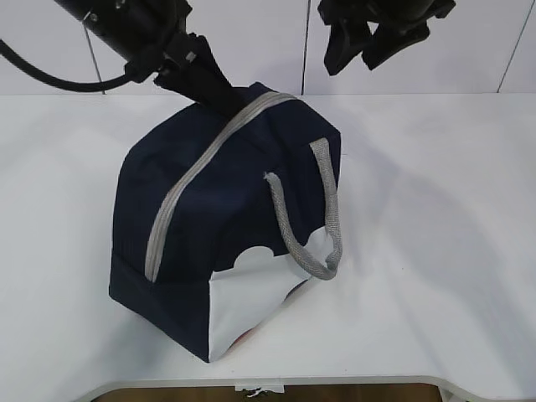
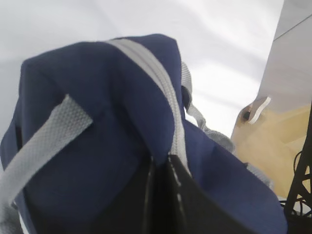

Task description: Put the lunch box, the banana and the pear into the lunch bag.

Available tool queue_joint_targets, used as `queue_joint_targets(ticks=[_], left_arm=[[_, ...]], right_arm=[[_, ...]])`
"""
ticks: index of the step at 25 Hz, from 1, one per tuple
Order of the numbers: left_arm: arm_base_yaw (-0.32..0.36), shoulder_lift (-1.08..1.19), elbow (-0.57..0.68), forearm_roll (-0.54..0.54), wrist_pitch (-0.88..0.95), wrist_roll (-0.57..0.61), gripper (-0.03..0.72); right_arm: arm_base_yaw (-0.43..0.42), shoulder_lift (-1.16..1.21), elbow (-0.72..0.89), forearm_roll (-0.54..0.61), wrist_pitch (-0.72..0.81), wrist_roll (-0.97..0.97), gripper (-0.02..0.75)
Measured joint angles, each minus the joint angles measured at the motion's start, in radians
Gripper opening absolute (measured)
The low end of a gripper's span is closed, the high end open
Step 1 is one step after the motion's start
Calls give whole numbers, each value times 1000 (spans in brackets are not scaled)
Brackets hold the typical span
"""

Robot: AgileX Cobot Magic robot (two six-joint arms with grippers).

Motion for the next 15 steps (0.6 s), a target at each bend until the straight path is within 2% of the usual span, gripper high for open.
queue_joint_targets(ticks=[2, 4, 7, 9, 12, 15], left_arm=[[0, 0, 0, 20, 7, -45, 39], [0, 0, -2, 49, 12, -85, 107], [0, 0, -2, 91, 11, -133, 309], [0, 0, -2, 106, 11, -154, 411], [0, -15, -2, 125, 11, -165, 468], [0, -63, -2, 179, 11, -181, 481]], right_arm=[[0, -19, 0, -2, 5, 0, 458], [0, -47, 0, -4, 12, 0, 457], [0, -114, 30, -4, 13, 0, 457], [0, -152, 67, -4, 13, 0, 457], [0, -248, 161, -4, 15, 0, 456], [0, -341, 240, -9, 17, 0, 456]])
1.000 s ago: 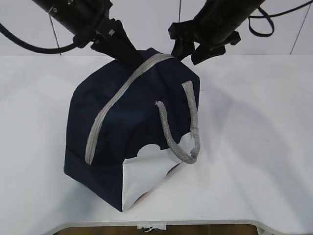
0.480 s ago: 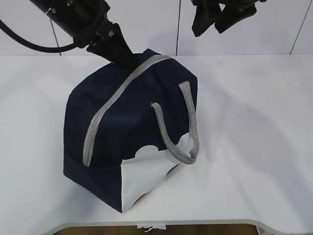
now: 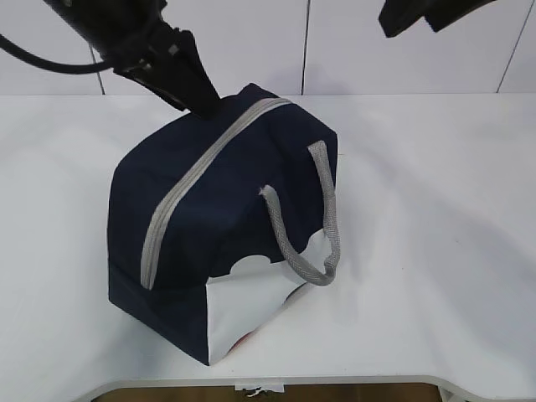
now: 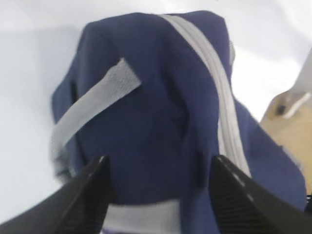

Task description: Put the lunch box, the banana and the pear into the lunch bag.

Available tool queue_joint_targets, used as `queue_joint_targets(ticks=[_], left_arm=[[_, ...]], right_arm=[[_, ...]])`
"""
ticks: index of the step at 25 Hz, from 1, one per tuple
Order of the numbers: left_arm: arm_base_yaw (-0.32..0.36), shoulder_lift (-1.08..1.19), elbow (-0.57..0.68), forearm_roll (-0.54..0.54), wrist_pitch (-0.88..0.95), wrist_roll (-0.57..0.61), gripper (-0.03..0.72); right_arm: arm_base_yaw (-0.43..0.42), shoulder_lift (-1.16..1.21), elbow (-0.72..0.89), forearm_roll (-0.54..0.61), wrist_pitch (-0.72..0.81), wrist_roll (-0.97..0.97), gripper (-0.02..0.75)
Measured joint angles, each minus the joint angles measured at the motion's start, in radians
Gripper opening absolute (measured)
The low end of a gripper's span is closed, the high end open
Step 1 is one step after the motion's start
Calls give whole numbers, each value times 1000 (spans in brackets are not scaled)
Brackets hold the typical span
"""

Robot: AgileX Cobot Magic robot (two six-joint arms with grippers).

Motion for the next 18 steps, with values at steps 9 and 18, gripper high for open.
queue_joint_targets(ticks=[9, 18], left_arm=[[0, -160, 14, 237, 17, -206, 484], [0, -435, 234, 399, 24, -319, 484]], right_arm=[[0, -246, 170, -10, 2, 0, 456], [0, -579, 422, -16, 8, 8, 456]])
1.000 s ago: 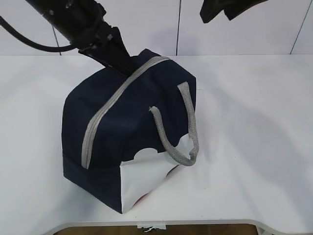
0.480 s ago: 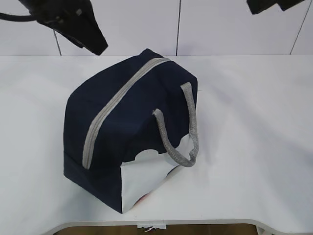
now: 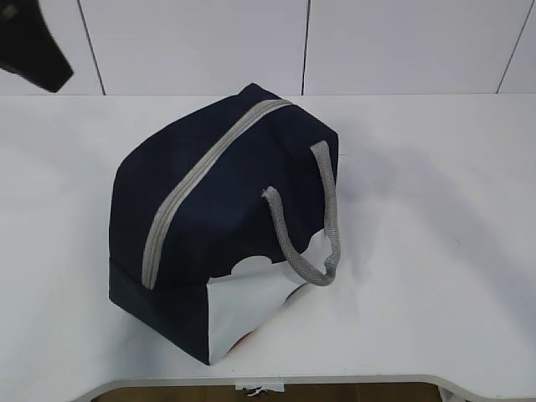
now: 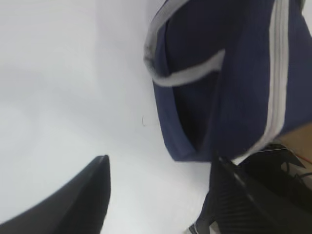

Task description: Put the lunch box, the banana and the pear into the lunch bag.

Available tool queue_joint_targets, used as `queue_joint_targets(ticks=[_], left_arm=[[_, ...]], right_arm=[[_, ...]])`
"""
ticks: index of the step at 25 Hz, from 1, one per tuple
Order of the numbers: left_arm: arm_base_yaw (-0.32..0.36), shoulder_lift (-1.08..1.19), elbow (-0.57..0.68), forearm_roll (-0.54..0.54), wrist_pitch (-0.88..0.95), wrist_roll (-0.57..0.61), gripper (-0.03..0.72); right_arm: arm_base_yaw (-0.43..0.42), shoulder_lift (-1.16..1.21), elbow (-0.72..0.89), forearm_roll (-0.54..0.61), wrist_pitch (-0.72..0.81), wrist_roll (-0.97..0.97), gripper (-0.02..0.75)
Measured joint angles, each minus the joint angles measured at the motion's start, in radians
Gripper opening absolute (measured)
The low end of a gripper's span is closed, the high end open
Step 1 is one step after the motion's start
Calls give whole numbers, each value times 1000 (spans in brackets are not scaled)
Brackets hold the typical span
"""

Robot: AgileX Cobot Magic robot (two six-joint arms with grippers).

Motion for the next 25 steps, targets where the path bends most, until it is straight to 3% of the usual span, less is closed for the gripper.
queue_joint_targets(ticks=[13, 25], left_arm=[[0, -472, 280, 27, 10, -13, 474], [0, -970, 622, 11, 20, -15, 375]], right_arm=[[0, -397, 283, -10, 2, 2, 455], [0, -712, 503, -17, 8, 5, 455]])
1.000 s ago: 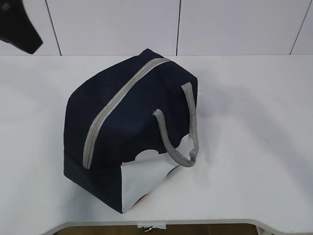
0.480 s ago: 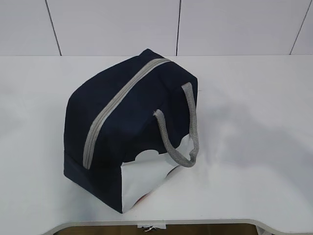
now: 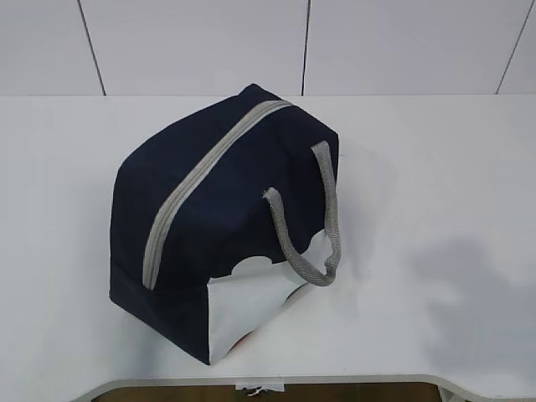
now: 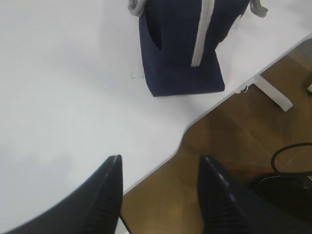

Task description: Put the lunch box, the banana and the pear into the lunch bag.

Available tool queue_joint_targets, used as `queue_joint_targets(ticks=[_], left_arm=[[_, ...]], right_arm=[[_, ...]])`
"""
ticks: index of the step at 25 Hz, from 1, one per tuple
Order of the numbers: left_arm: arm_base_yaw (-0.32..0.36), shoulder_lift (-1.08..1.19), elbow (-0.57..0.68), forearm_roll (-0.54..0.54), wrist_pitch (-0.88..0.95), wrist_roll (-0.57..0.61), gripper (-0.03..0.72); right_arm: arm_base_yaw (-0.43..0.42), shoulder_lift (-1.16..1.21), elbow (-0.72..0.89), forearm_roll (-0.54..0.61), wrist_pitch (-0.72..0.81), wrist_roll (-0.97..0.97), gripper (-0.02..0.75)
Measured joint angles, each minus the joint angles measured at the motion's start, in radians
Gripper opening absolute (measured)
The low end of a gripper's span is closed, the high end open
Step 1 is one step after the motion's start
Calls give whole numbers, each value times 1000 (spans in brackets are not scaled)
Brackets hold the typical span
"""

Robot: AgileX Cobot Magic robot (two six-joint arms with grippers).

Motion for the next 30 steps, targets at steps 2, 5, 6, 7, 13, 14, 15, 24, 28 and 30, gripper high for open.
queue_joint_targets(ticks=[2, 5, 6, 7, 13, 14, 15, 24, 28, 30], left_arm=[[0, -83, 67, -17, 0, 0, 365], [0, -194, 157, -49, -33, 0, 361], [0, -231, 181, -61, -55, 0, 360], [0, -260, 208, -75, -76, 0, 360], [0, -376, 307, -99, -113, 0, 356], [0, -382, 320, -99, -117, 0, 354], [0, -386, 334, -99, -122, 0, 354], [0, -408, 352, -16, -141, -100, 353], [0, -408, 354, 51, -147, -180, 352], [0, -408, 354, 58, -149, -188, 351]], right_arm=[[0, -37, 47, 0, 1, 2, 455], [0, -89, 116, 0, 2, 6, 455], [0, -102, 131, 0, 2, 6, 455], [0, -127, 158, 0, 0, 6, 455], [0, -261, 259, -63, -23, 9, 455], [0, -277, 268, -73, -25, 9, 455], [0, -288, 275, -86, -25, 9, 455], [0, -336, 356, -165, -105, 69, 455], [0, -336, 357, -167, -114, 76, 455], [0, -336, 357, -167, -114, 78, 455]])
